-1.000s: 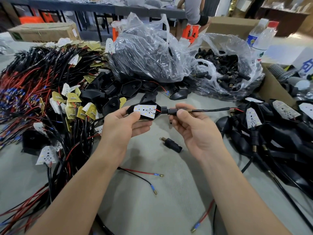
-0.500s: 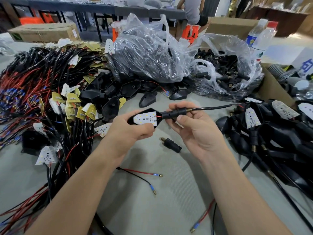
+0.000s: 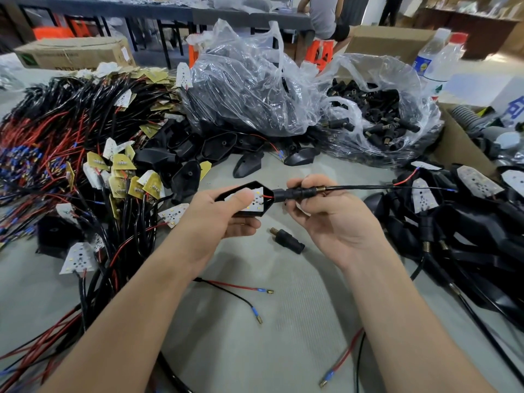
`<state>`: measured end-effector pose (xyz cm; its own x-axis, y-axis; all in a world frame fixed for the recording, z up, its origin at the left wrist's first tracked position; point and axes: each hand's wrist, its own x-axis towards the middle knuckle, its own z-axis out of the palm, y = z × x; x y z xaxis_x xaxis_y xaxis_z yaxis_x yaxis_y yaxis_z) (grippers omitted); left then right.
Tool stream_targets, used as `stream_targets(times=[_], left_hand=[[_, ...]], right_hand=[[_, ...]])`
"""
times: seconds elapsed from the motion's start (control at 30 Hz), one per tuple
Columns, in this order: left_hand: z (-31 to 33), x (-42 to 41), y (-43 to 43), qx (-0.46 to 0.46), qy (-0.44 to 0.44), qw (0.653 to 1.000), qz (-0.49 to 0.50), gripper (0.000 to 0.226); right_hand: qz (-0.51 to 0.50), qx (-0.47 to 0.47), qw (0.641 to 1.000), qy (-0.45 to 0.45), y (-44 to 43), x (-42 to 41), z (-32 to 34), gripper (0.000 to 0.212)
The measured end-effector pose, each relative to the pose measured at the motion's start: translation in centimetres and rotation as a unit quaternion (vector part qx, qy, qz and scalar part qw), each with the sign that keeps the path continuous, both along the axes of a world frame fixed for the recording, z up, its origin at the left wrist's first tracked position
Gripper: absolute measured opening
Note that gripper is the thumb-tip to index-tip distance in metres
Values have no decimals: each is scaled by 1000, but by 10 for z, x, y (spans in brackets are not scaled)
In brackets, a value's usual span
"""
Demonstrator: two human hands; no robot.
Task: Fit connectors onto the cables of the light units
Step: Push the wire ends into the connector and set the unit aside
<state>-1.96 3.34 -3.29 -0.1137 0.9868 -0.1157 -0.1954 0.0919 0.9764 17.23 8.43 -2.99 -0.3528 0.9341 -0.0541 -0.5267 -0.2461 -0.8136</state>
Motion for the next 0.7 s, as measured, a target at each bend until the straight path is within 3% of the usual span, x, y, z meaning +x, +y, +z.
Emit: stream_targets(times=[0.17,0.3,0.5,0.7], left_hand=[[-4,0,1,7,24,1000,15,14],[-5,-3,3,7,8,999,36,18],[-3,-3,3,18,4,998,53,17],[-6,1,3,52,95,992,64,9]], right_hand=[[5,-5,1000,-12,-1,3,0,59],[27,12,999,13,-5,4,5,24],[-29,4,999,24,-2,-2,2,26],[-45,15,999,11,-3,-4,-1,26]])
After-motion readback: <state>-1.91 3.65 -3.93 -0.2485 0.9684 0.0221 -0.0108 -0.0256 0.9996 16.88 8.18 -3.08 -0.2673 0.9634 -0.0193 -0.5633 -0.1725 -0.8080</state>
